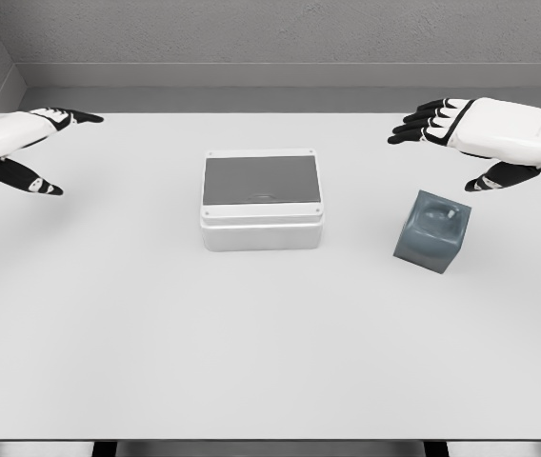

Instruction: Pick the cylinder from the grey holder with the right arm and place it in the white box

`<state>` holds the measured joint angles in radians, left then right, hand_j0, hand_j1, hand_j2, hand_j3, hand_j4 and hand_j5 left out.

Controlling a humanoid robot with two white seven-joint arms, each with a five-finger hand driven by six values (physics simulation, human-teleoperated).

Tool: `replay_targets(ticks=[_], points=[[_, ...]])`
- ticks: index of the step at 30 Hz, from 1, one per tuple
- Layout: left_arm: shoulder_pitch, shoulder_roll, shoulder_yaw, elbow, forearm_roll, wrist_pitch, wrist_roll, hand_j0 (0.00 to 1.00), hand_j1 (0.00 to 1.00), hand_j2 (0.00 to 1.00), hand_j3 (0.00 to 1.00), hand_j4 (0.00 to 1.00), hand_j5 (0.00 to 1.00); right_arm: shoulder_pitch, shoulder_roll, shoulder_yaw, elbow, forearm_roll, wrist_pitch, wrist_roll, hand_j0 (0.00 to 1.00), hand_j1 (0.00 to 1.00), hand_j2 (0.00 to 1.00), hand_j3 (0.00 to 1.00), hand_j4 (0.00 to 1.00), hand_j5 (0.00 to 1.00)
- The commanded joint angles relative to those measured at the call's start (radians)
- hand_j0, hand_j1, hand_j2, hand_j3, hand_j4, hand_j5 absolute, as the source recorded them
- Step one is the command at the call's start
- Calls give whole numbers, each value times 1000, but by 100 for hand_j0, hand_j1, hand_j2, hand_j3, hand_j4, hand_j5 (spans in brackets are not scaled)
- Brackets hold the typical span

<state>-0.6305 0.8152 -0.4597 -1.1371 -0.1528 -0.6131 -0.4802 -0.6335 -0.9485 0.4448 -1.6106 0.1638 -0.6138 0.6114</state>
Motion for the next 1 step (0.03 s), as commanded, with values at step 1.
replay_targets(ticks=[1], points=[[0,2,0,-1,7,2,0,100,100,100,100,100,100,0,-1,0,0,-6,3,-1,100,100,100,100,100,100]])
